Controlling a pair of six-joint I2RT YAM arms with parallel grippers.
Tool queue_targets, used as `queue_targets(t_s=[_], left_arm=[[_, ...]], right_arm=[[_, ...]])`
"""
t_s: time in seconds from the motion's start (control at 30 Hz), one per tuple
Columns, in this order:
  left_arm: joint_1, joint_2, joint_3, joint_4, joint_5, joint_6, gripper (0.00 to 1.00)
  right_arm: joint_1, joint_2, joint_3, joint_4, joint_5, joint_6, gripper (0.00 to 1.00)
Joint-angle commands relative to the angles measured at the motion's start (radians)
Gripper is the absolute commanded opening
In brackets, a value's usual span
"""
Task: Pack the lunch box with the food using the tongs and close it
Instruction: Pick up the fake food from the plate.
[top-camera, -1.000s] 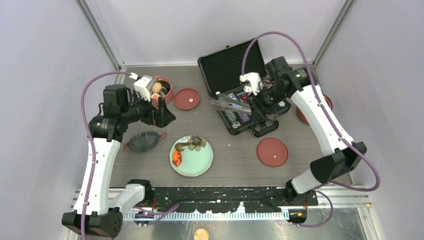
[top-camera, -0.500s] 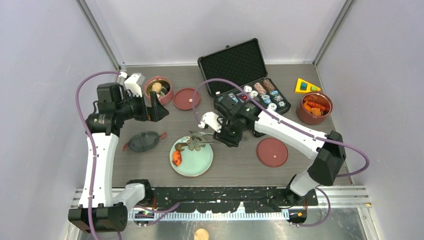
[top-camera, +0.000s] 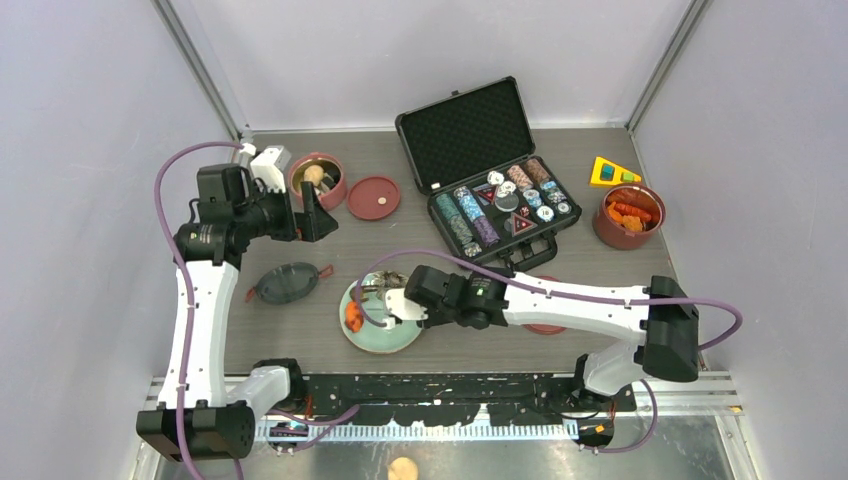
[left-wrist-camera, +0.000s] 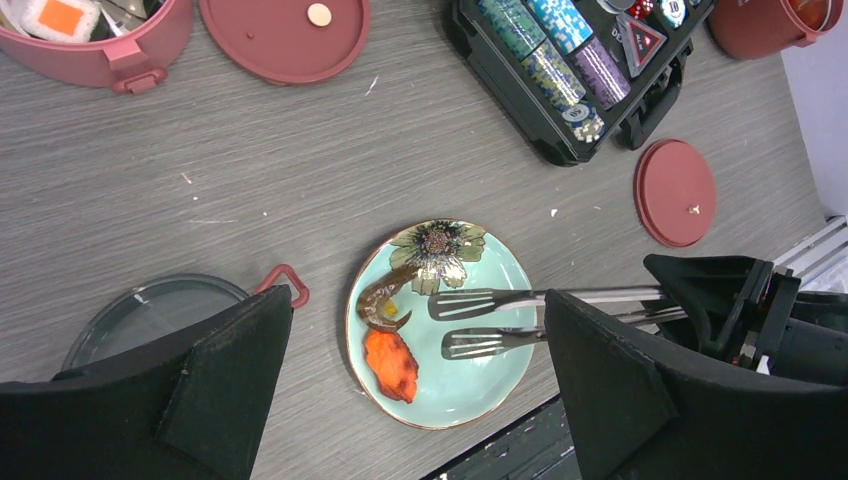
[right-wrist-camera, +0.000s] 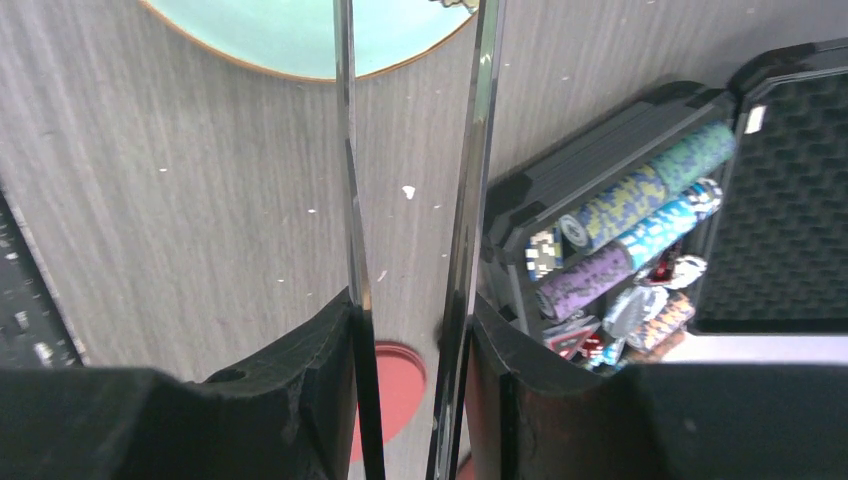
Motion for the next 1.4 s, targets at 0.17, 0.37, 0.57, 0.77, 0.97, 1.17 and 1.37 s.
queue_targets(t_s=[0.17, 0.37, 0.57, 0.77, 0.97, 1.17, 1.37], left_arm=[[0.01, -0.006, 0.016, 0.021, -0.006, 0.008, 1.0], [0.01, -0.007, 0.016, 0.022, -0.004, 0.008, 1.0], [0.01, -0.004, 0.018, 0.023, 0.002, 0.007, 1.0], [0.01, -0.007, 0.018, 0.022, 0.002, 0.008, 1.0], [0.011, -0.004, 0.018, 0.022, 0.002, 0.01, 1.0], [0.011, -0.001, 0.021, 0.021, 0.002, 0.011, 1.0], [0.011, 0.006, 0.024, 0.022, 0.005, 0.01, 1.0]], right_arm=[[0.104, -0.003, -0.067, 0.202, 0.25, -0.119, 0.42], [0.13, 0.015, -0.083, 0.228, 0.266, -0.137, 0.42], [0.152, 0.045, -0.107, 0.274, 0.301, -0.166, 0.42], [0.154, 0.075, -0.131, 0.327, 0.323, -0.192, 0.41], [0.153, 0.097, -0.134, 0.374, 0.353, -0.214, 0.39], [0.153, 0.109, -0.134, 0.399, 0.376, -0.226, 0.36], [0.152, 0.105, -0.132, 0.401, 0.378, -0.228, 0.3]])
